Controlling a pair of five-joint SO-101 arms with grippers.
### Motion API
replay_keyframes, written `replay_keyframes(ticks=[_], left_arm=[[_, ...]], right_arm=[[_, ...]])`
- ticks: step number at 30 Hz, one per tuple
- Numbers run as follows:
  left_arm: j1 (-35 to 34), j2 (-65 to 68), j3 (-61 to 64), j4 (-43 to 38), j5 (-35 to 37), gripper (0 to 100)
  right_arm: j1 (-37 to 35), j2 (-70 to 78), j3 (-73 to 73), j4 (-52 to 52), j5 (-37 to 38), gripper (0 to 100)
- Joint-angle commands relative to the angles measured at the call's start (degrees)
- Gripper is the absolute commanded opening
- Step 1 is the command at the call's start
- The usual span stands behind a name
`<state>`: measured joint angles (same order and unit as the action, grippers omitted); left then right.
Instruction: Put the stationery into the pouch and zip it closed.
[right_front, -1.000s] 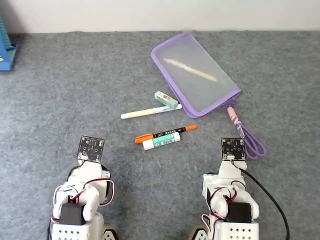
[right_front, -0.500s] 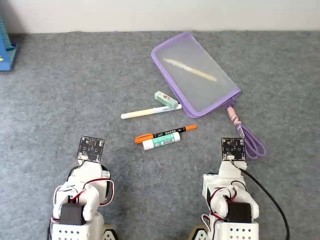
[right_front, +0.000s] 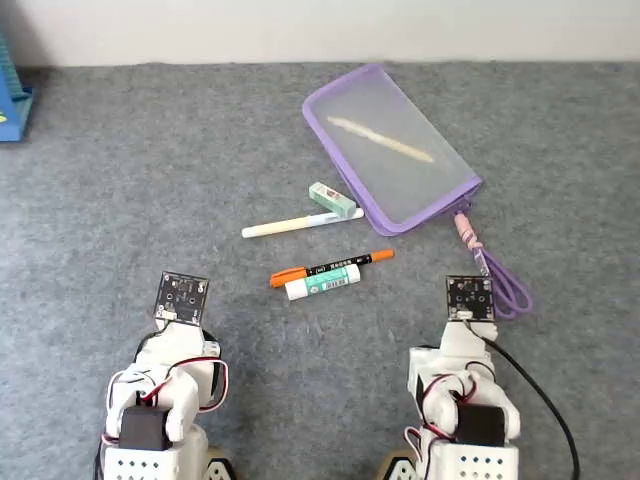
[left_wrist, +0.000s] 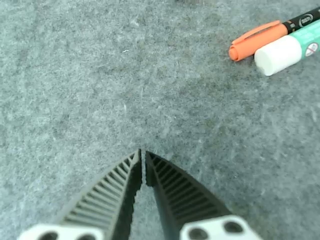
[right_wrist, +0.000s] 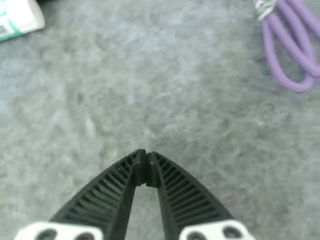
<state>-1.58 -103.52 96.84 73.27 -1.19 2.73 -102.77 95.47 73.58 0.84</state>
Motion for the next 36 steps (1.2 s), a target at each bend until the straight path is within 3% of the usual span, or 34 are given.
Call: replay_keyframes(ticks=[1, 10, 19, 25, 30, 36], left_arm=[[0.00, -0.79, -0.40, -1.14, -0.62, 2], [0.00, -0.79, -0.40, -1.14, -0.62, 2], [0.00, -0.79, -0.40, -1.14, -0.62, 2], [0.00, -0.79, -0.40, -1.14, -0.62, 2], [0.00, -0.79, -0.40, -1.14, -0.62, 2], [0.00, -0.79, -0.40, -1.14, -0.62, 2]], right_arm=[[3.47, 0.31, -4.57, -2.07, 2.11, 0.8], [6.29, 6.99, -21.27, -1.10, 4.40, 0.8], [6.20, 47.08, -48.35, -1.19, 4.75, 1.1], [6.46, 70.20, -61.71, -6.11, 13.27, 1.2], [6.11, 82.95, -69.98, -9.01, 15.74, 1.3], [5.41, 97.45, -81.41, -10.33, 15.74, 16.9]])
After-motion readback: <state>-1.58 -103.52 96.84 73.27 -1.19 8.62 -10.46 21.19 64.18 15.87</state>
